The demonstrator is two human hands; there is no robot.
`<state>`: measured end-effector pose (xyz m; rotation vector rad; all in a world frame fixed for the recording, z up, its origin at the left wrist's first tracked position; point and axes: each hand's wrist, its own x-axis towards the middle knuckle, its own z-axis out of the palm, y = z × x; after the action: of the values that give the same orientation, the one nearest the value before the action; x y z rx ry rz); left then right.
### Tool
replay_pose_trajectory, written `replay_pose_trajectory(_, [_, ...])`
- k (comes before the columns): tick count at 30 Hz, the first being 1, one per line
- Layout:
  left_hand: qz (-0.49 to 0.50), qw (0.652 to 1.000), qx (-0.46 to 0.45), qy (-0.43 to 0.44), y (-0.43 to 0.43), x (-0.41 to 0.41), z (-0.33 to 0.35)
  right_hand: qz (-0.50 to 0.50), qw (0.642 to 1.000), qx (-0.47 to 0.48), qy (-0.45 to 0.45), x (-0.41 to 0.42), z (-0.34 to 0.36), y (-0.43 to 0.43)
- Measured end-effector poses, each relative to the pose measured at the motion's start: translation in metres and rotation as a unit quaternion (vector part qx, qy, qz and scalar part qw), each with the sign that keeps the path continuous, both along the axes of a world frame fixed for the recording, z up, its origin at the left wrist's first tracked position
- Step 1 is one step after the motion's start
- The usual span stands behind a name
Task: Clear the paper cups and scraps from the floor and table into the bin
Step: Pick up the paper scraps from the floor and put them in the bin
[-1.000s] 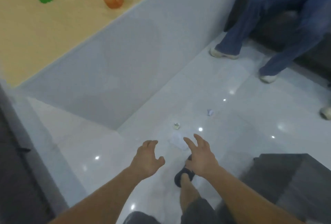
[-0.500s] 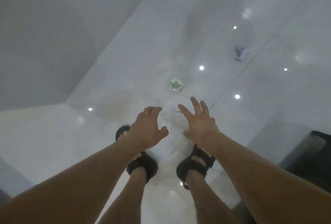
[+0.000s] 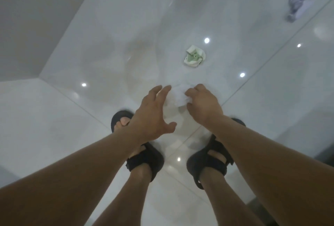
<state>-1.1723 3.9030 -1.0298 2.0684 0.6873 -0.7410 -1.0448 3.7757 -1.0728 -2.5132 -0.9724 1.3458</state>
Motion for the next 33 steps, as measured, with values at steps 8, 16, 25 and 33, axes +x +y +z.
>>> replay_pose_trajectory(8, [0.061,0.991,-0.039,-0.11,0.004,0.033,0.045,-0.363,0.884,0.088,0.281,0.015,0.099,0.047])
replay_pose_trajectory(16, [0.073,0.996,0.017,-0.045,0.028,0.023,0.025,-0.178,0.969,0.077,0.154,0.042,0.075,0.046])
replay_pose_trajectory(25, [0.052,0.997,0.055,0.019,0.037,0.005,-0.024,0.105,0.983,-0.061,-0.141,0.069,-0.032,0.065])
replay_pose_trajectory(33, [0.028,0.997,0.074,-0.002,0.052,0.03,0.026,0.01,0.995,0.011,-0.103,0.063,0.024,0.049])
